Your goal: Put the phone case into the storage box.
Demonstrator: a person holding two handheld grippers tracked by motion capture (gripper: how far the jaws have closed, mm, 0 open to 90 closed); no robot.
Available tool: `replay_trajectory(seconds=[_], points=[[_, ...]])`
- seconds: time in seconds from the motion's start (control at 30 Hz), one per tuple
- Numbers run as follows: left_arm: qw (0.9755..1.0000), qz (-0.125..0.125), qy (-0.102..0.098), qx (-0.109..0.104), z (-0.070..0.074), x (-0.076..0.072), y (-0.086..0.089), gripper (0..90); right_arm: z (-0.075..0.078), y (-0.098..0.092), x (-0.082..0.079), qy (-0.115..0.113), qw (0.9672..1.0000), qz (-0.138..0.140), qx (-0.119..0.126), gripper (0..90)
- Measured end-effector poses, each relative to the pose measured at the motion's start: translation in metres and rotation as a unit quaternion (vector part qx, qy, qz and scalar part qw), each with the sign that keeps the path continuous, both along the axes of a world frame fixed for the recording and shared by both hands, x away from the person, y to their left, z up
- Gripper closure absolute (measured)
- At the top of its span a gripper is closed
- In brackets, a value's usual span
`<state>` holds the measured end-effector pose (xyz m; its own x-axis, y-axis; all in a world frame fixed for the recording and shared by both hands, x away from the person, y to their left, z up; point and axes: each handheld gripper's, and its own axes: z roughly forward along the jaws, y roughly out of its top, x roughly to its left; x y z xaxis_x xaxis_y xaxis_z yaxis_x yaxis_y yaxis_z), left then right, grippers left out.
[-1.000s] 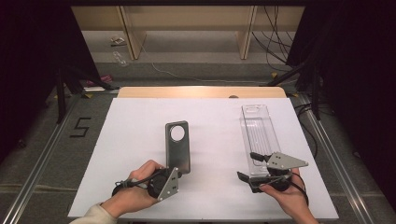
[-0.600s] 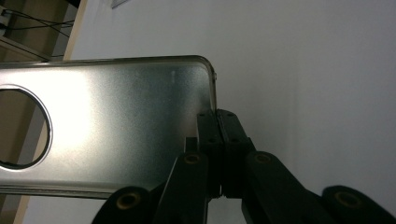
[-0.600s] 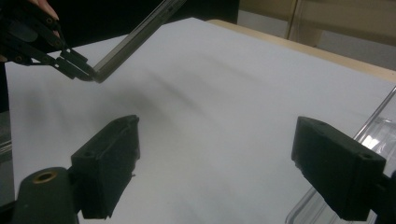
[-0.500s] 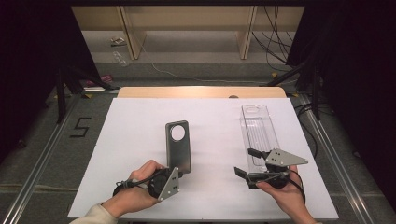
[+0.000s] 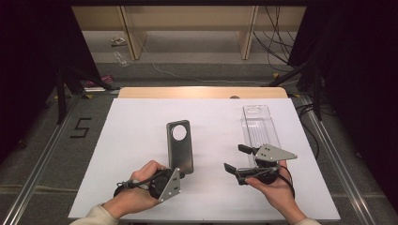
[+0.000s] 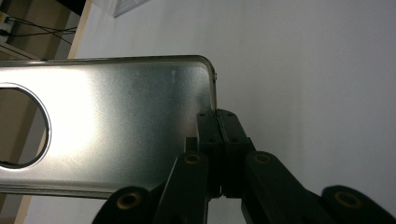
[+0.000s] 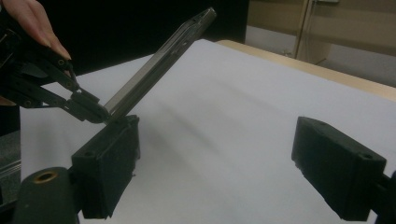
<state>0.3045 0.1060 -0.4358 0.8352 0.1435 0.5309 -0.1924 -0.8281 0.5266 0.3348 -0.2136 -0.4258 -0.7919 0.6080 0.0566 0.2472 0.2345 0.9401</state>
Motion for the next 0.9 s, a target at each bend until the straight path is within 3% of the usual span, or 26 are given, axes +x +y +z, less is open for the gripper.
replay_trajectory(seconds=[0.57,0.9], points=[[1.0,-0.003,-0.001,0.001,0.001,-0.001,-0.002,89.1,0.001,0.019,0.007,0.005,0.9999,0.01,0.005,16.4],[0.9998,-0.018,-0.006,0.01,0.003,-0.002,-0.01,89.0,0.003,0.029,0.014,0.005,0.9999,0.012,0.009,16.5]])
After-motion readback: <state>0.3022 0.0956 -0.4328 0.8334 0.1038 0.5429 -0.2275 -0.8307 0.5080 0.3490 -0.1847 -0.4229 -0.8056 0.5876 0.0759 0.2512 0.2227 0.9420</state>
